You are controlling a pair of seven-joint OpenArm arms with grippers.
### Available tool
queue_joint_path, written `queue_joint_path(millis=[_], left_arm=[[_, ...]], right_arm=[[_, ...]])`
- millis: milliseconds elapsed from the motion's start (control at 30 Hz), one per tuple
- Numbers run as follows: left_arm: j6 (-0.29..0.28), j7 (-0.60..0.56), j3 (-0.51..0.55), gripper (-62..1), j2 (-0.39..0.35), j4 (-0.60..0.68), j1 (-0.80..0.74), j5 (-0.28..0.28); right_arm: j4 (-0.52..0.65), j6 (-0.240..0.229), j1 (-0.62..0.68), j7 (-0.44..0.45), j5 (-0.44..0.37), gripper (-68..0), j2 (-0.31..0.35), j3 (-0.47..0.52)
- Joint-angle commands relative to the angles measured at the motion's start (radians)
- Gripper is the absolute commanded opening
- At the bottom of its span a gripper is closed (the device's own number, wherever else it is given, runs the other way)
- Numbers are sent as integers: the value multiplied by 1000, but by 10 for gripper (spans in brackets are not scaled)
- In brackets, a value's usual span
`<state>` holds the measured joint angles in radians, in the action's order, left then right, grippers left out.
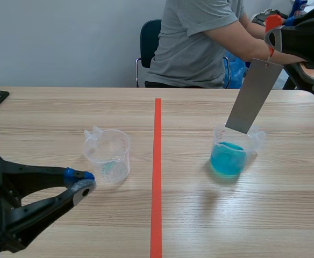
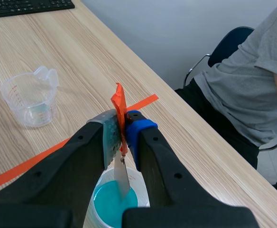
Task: Do the redox reaction experiment.
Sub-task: 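Move the plate over the blue solution, then point at the plate with the left hand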
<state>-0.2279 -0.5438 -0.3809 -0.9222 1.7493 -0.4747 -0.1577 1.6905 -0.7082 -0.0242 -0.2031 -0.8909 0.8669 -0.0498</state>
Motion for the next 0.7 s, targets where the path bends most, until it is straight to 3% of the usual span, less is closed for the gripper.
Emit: queue_joint_path(millis=[0,467,667], left_arm=[[14,8,-24,-577,19,11,26,-7],[159,251,-268,-577,177,-33,301,-7],[166,283,-336,-577,284,-148,414,-7]], right_arm=[[17,3,-23,18,-16,-671,13,5],[17,0,-23,18,-19,-671,13,5],[17,0,-23,18,-19,-671,13,5]])
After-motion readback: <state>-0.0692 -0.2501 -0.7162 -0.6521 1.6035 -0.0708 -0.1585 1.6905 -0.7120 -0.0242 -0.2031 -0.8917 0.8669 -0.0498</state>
